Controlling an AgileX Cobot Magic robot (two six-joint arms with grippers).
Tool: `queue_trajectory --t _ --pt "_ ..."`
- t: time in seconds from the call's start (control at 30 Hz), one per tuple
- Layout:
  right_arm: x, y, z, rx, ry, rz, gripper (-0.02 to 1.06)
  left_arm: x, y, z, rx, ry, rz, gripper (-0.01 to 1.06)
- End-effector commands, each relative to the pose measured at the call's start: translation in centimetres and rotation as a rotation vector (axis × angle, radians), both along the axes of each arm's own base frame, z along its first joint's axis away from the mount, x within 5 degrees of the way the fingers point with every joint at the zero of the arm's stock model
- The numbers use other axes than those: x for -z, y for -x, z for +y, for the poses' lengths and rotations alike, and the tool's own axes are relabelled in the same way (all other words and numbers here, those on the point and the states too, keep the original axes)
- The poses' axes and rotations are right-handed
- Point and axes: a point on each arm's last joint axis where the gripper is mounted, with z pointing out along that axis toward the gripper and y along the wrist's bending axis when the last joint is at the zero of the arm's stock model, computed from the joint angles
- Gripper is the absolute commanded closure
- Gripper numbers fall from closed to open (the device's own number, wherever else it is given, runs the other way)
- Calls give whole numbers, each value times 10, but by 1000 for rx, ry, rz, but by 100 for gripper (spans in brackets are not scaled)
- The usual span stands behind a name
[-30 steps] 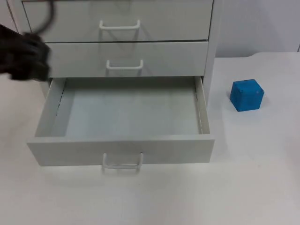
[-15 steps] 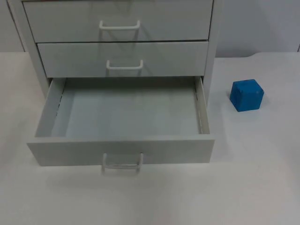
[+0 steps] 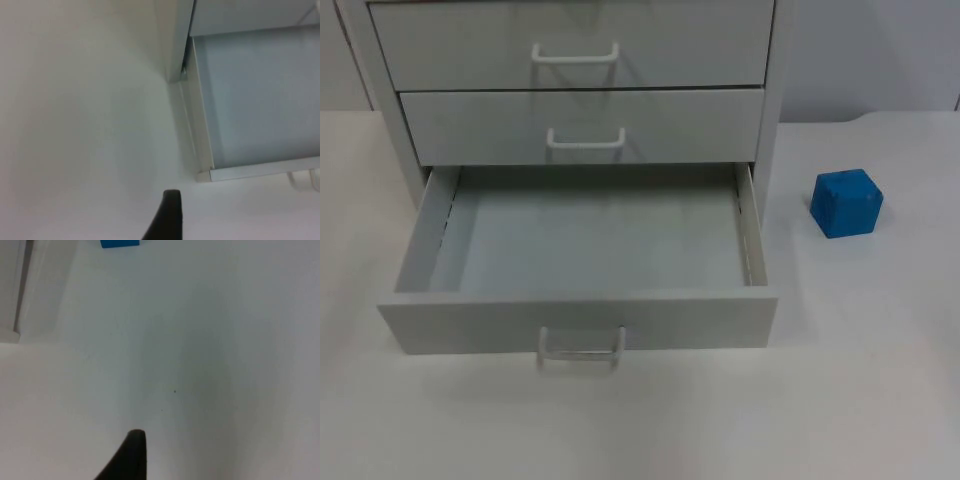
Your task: Open the drawer with the left hand, place the block into the drawer with the right hand, then close the drawer with the left hand.
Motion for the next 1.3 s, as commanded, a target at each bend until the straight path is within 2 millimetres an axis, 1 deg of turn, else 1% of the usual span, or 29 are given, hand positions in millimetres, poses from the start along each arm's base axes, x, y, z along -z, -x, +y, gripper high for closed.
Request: queue_trajectory --t 0.0,0.23,0.3,0.37,0.4,0.53,0.6,0.63,0.7,0.8,0.83,0.97,1.03,1.07,1.1,1.17,1.2,1.23,1.27 --pt "-1 0 -1 4 -1 -9 0 -1 1 1 3 -13 -23 26" --pt "-2 -1 -1 3 -2 -18 0 0 2 2 39 -58 -7 26" --pt "-2 -1 -1 3 -2 -18 0 1 2 2 39 -58 -3 24" --pt "-2 -1 0 4 -6 -22 0 2 3 2 40 -56 16 6" --pt "-2 -2 0 4 -7 -30 0 3 4 2 40 -56 29 0" --pt "-6 -5 1 6 -20 -73 0 4 6 2 42 -55 54 0" --pt "-6 -11 1 9 -30 -100 0 4 6 2 41 -51 53 0" --pt "-6 -11 1 9 -30 -100 0 4 6 2 41 -51 53 0" --pt "-1 -20 2 9 -29 -89 0 4 6 2 41 -51 51 0" --pt "19 -42 3 10 -23 -7 2 4 6 2 41 -51 51 0" --pt "19 -42 3 10 -23 -7 2 4 6 2 41 -51 51 0" --pt "52 -77 5 9 -14 44 2 3 5 1 40 -46 44 0" --pt "62 -98 7 9 -12 69 2 3 5 1 39 -46 40 0" --pt "62 -98 7 9 -12 69 2 3 5 1 39 -46 40 0" --pt "68 -109 8 10 -16 88 2 3 5 1 39 -46 37 0" --pt "71 -133 16 -22 -3 96 2 3 4 1 38 -46 33 0" --pt "74 -147 22 -47 4 100 2 3 4 1 38 -45 31 0" --pt "75 -153 26 -61 6 100 2 2 4 1 38 -45 29 0" --pt "77 -164 35 -86 9 101 3 2 4 1 38 -45 29 0"
